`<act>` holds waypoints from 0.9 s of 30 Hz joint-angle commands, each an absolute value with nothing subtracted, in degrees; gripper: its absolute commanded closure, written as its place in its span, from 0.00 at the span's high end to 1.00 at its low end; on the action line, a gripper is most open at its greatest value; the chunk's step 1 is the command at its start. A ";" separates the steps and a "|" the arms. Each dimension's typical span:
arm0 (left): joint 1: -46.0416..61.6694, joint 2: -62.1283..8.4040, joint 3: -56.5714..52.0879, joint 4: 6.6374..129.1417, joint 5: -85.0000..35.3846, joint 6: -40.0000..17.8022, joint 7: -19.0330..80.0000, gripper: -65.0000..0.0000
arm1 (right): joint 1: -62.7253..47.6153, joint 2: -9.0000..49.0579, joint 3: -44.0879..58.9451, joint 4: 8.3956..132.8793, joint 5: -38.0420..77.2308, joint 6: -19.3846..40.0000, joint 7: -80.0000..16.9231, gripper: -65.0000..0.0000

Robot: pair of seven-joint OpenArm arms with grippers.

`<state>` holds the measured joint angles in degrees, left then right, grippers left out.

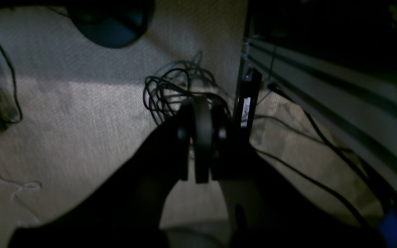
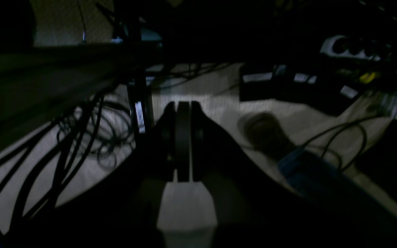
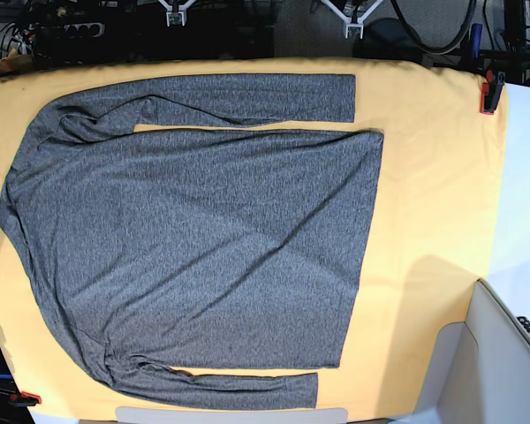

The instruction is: Fold the T-shirt properly

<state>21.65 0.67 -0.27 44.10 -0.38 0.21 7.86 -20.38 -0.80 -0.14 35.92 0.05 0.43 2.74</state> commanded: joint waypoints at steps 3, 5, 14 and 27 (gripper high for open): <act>25.45 0.75 -0.22 50.42 -0.22 0.22 7.08 0.00 | -25.01 0.48 -0.22 41.01 0.22 0.66 3.47 0.00; 28.62 0.75 -0.13 55.78 -0.22 0.22 7.34 0.00 | -28.18 0.92 -0.22 44.62 0.22 0.66 3.47 0.00; 41.45 0.66 0.92 81.01 -0.22 0.22 16.75 0.00 | -41.80 6.64 -0.40 64.40 0.22 0.66 3.47 0.00; 53.49 -8.84 11.38 114.86 -0.22 0.13 22.02 0.00 | -51.12 10.77 0.31 92.62 0.57 0.40 -0.22 0.00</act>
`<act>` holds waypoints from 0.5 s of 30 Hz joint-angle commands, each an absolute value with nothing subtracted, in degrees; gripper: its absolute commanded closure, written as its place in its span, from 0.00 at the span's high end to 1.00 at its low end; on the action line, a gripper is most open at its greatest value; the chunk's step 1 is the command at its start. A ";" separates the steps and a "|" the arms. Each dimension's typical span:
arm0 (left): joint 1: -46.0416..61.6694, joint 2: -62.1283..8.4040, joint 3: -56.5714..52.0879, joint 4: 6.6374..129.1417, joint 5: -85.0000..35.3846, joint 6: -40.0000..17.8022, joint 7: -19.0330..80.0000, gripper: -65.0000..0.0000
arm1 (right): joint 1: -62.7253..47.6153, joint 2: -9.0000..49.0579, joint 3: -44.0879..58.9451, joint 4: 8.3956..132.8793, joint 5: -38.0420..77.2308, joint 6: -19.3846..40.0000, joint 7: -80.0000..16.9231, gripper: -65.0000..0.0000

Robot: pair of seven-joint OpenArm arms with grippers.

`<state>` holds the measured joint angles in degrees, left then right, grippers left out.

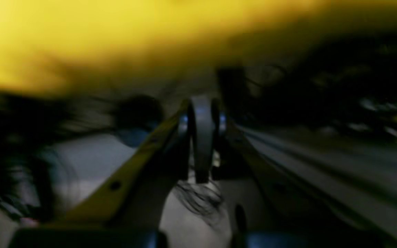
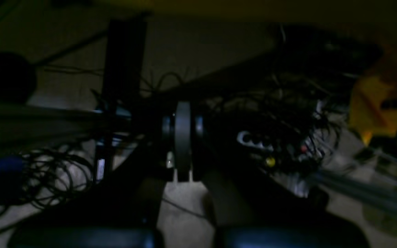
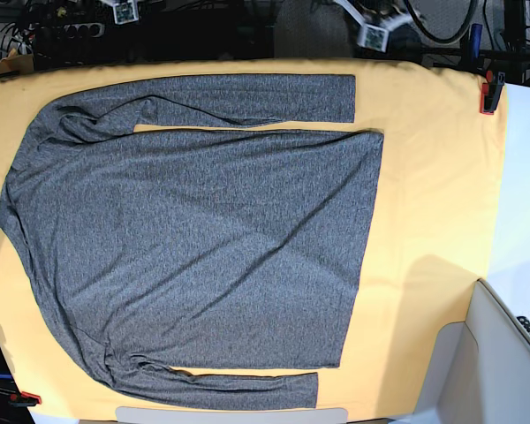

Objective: Fold the T-shirt properly
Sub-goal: 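Move both grippers down toward the shirt's collar edge corners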

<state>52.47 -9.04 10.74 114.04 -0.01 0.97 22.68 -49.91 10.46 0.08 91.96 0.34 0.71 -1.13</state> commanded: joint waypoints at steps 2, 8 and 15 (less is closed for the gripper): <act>53.41 -10.33 12.79 117.32 -0.22 0.13 24.04 0.00 | -51.12 10.51 0.31 95.25 0.57 0.40 -1.71 0.00; 50.68 -15.16 18.33 118.29 -0.22 0.13 25.01 0.00 | -51.91 10.07 0.31 105.10 9.80 0.57 -2.07 0.00; 49.01 -18.15 18.59 118.46 -0.22 0.13 25.10 0.15 | -53.67 11.82 0.48 111.78 24.84 0.66 -1.71 0.00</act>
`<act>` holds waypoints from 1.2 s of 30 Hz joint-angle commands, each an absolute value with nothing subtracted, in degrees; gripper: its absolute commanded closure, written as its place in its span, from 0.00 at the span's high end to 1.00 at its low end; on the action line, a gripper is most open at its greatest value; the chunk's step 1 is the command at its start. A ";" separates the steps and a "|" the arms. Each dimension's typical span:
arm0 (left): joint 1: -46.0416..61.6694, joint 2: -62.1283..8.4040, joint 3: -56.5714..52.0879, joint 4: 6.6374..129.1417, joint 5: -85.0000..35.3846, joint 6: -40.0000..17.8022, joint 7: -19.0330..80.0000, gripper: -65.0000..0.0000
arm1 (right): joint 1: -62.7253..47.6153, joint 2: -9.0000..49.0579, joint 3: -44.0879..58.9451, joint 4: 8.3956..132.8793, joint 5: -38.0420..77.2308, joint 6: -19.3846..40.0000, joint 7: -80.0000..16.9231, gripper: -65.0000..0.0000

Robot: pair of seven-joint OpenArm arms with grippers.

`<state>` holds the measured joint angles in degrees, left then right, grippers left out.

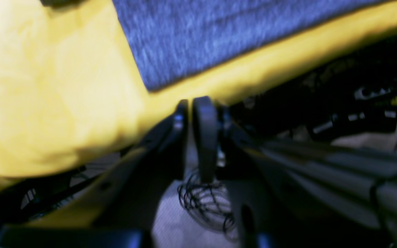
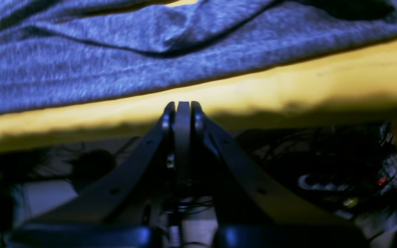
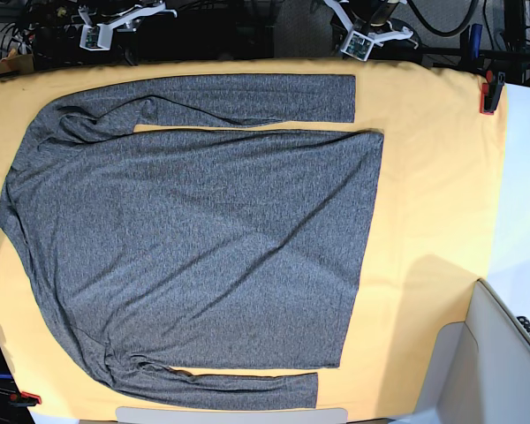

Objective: Fold the T-shirt properly
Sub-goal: 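Move both grippers down toward the shirt's collar edge corners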

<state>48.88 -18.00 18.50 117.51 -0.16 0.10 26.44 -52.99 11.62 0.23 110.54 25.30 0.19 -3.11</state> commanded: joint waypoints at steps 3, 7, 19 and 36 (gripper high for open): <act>48.13 -18.95 18.42 118.46 -0.22 0.13 25.10 0.20 | -53.85 11.21 4.00 113.54 29.32 0.75 -1.80 0.00; 46.73 -20.09 18.33 118.37 -0.22 0.13 25.10 0.21 | -54.11 11.21 9.36 115.38 37.49 0.75 -1.63 0.13; 41.71 -20.35 3.74 118.02 -19.21 -2.68 32.31 0.26 | -46.37 11.38 27.56 110.81 72.31 0.92 -12.35 0.37; 36.44 -20.09 -6.29 117.93 -30.11 -9.19 41.89 0.29 | -34.42 3.38 38.46 96.75 77.85 1.71 -28.88 0.37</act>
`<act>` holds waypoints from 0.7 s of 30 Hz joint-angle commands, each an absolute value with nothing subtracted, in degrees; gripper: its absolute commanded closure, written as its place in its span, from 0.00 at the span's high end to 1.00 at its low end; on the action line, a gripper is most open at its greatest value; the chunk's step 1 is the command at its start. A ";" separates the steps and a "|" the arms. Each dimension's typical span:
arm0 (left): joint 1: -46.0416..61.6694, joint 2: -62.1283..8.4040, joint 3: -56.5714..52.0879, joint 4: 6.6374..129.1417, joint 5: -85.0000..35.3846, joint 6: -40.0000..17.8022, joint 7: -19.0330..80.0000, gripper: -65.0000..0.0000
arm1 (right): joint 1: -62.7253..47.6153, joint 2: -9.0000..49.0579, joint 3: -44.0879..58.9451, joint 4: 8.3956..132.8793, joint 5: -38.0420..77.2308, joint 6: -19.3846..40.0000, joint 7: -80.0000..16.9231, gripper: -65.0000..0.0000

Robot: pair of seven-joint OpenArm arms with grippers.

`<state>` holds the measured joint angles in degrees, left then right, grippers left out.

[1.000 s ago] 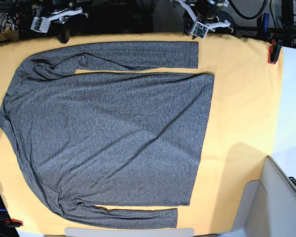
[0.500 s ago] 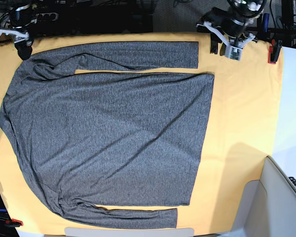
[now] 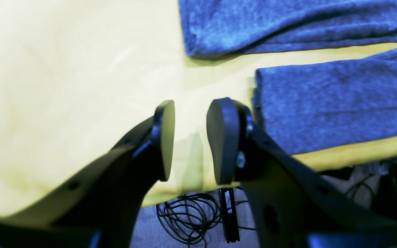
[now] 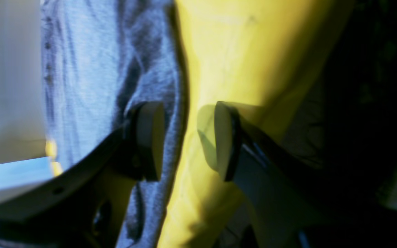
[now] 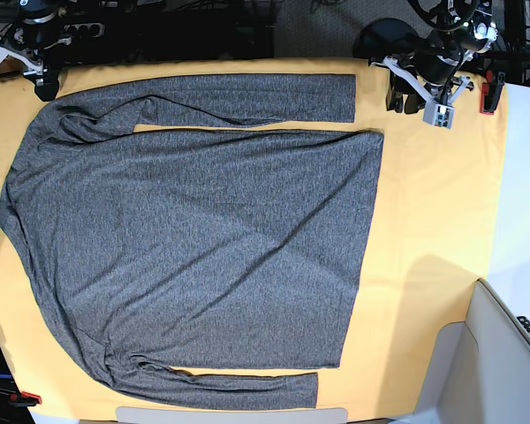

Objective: Fold the T-shirt properly
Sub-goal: 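Move both grippers down toward the shirt's collar edge corners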

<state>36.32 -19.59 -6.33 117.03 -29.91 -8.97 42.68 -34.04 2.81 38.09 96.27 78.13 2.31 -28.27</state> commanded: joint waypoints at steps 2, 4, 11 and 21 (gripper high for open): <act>36.44 -20.09 -6.20 117.49 -30.20 -9.19 41.89 0.29 | -33.80 3.38 38.11 95.78 77.76 1.80 -28.79 0.37; 36.44 -20.09 -6.20 117.05 -30.20 -9.19 41.89 0.29 | -33.45 3.38 38.11 95.52 77.76 1.80 -28.79 0.37; 36.44 -20.09 -6.20 116.88 -30.20 -9.19 41.89 0.29 | -31.52 3.56 37.85 95.60 77.76 1.80 -28.88 0.37; 36.35 -20.00 -6.29 116.88 -30.20 -9.19 41.89 0.29 | -29.23 3.74 32.57 95.78 77.76 1.80 -28.79 0.37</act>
